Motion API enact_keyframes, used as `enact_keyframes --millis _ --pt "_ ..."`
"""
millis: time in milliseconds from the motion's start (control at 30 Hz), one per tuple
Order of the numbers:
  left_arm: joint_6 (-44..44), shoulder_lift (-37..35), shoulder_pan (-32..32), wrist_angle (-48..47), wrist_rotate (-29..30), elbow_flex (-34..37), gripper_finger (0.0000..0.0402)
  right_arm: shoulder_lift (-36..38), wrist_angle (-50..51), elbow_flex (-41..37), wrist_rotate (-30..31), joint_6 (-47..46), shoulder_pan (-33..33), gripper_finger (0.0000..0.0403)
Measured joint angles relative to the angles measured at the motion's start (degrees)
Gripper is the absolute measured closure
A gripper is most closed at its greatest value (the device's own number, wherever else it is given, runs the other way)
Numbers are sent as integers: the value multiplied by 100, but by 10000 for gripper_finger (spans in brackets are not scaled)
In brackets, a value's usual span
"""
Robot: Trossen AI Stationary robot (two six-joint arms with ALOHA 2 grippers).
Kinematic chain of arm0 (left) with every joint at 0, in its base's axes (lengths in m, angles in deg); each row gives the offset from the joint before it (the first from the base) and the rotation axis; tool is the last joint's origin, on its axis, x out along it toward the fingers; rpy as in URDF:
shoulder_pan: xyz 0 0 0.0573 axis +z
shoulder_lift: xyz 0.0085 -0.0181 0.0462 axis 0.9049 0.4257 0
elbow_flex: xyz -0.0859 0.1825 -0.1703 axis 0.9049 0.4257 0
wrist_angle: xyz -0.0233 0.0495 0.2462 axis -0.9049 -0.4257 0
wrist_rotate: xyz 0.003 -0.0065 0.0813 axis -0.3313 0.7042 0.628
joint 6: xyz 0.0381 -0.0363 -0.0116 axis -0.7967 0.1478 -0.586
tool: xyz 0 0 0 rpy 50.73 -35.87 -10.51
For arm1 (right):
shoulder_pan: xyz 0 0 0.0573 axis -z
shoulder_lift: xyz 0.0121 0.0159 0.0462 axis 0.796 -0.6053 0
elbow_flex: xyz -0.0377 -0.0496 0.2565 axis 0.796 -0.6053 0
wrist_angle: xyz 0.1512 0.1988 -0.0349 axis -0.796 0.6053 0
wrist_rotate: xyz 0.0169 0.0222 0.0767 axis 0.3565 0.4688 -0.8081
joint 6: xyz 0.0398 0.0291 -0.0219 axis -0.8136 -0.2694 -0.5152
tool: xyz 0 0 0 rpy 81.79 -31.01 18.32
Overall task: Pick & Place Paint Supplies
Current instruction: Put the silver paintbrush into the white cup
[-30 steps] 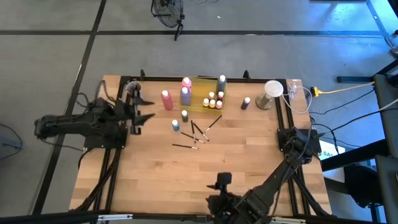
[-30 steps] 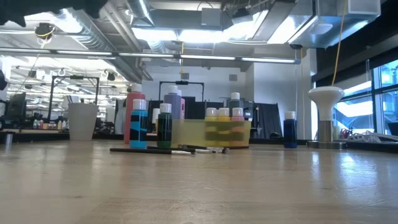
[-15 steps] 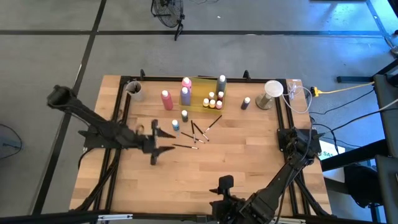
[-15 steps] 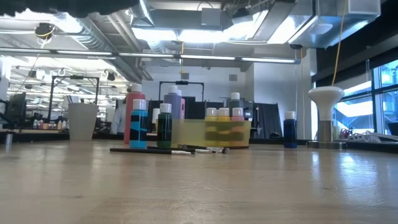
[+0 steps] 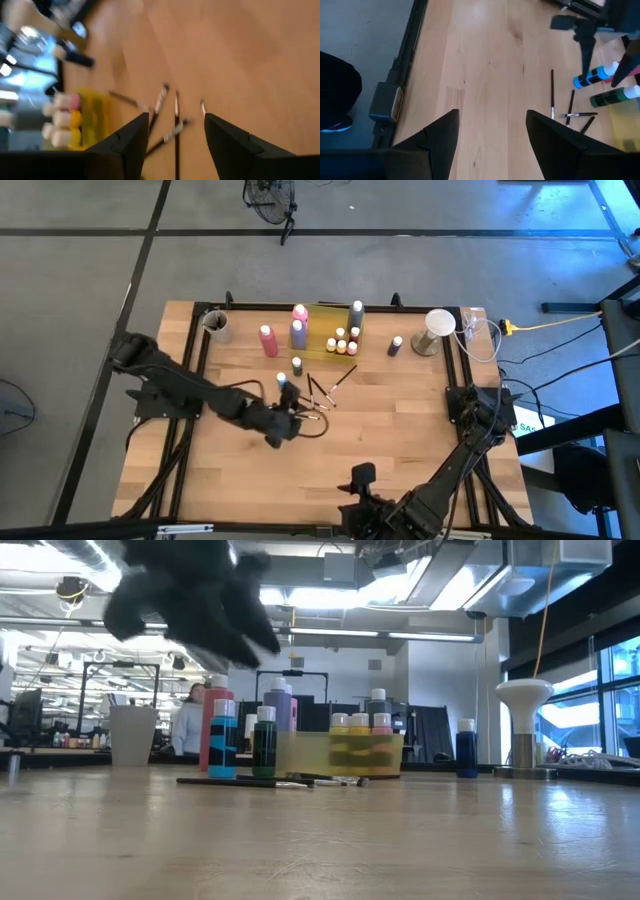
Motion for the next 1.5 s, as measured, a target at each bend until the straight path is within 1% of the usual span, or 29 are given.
enact_keyframes --millis 67,167,300,433,500,633,733,867,967,1300,1500 --pt "-50 249 170 -415 -176 -220 225 2 -2 2 -51 1 -3 169" --pt "-536 557 347 -554 -347 -270 238 8 26 2 -58 4 -3 169" --pt "-1073 922 530 -498 -344 -270 249 13 163 2 -121 15 -30 169" --pt "-1197 1216 728 -219 -353 -270 254 13 197 4 -121 -6 -66 169" --pt "-1284 1305 851 42 -498 -270 254 13 201 4 -121 -11 -63 169" --pt "-1445 1356 1132 273 -1047 -270 254 13 199 4 -123 -136 -62 169" --pt "-1453 1356 1275 222 -1236 -270 254 14 196 4 -123 -239 -62 169" --pt "-1696 1356 1370 167 -1282 -270 254 13 155 4 -123 -279 -62 169" --pt "-1832 1356 1405 201 -1432 -270 254 15 155 4 -125 -371 -62 169" --pt "-2365 1356 1405 286 -1539 -270 255 15 154 4 -128 -391 -66 169" --pt "-2440 1439 1432 329 -1717 -266 258 15 82 4 -137 -392 -66 169"
